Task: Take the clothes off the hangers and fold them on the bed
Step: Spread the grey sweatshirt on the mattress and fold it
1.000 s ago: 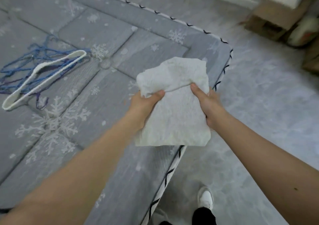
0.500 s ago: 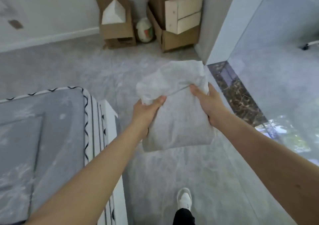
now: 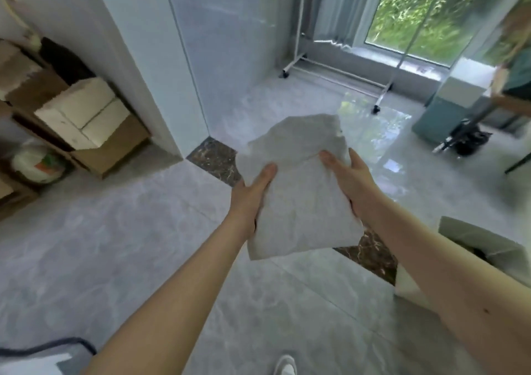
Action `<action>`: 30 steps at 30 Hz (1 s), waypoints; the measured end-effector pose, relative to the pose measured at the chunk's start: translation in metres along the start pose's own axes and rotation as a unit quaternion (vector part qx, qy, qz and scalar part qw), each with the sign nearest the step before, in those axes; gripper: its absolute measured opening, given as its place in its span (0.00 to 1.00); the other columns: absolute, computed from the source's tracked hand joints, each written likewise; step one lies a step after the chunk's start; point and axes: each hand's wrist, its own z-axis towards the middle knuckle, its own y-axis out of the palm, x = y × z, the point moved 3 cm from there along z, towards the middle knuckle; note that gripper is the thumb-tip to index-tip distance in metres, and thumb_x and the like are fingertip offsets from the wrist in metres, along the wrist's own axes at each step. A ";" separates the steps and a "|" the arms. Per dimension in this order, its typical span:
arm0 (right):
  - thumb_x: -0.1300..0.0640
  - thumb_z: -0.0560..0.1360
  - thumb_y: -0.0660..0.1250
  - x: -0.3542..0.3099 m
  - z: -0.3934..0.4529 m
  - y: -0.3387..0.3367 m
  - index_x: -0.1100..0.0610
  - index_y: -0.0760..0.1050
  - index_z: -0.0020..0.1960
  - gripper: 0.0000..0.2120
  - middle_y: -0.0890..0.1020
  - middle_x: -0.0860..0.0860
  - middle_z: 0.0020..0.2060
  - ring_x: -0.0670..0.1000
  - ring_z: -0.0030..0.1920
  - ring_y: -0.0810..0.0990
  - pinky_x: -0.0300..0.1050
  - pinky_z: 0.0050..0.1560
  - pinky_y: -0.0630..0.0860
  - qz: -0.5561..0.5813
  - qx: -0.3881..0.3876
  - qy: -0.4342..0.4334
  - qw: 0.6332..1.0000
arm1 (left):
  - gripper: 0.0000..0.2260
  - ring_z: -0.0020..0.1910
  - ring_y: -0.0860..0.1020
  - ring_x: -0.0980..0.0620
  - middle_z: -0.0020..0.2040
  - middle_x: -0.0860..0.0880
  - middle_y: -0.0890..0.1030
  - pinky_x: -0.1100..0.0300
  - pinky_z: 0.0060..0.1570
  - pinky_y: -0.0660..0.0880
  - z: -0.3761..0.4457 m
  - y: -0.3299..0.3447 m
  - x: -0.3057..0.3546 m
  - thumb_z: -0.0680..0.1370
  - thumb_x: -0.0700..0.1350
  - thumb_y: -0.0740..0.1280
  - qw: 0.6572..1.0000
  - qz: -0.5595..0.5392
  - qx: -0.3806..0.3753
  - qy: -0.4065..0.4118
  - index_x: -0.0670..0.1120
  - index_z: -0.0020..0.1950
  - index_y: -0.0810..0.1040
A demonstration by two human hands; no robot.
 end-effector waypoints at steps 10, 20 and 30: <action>0.48 0.74 0.69 -0.022 0.032 -0.170 0.51 0.74 0.58 0.15 0.82 0.51 0.49 0.52 0.46 0.82 0.47 0.41 0.79 0.081 0.152 -0.002 0.985 | 0.14 0.45 0.80 0.53 0.48 0.53 0.80 0.60 0.38 0.76 0.028 0.188 0.016 0.73 0.56 0.70 0.982 0.114 -0.150 -0.002 0.52 0.53 0.74; 0.40 0.68 0.71 -0.030 0.052 -0.278 0.50 0.74 0.61 0.25 0.82 0.52 0.53 0.56 0.51 0.82 0.57 0.52 0.80 0.141 0.306 -0.015 0.941 | 0.17 0.45 0.82 0.47 0.49 0.48 0.82 0.53 0.42 0.80 0.068 0.341 0.016 0.73 0.53 0.71 0.933 0.191 -0.303 -0.022 0.46 0.58 0.77; 0.48 0.78 0.63 -0.018 0.034 -0.375 0.52 0.71 0.64 0.17 0.79 0.48 0.56 0.50 0.55 0.78 0.46 0.55 0.75 0.079 0.512 -0.036 0.855 | 0.18 0.50 0.79 0.50 0.52 0.51 0.80 0.51 0.49 0.78 0.062 0.480 -0.023 0.74 0.57 0.68 0.851 0.276 -0.447 0.021 0.51 0.61 0.74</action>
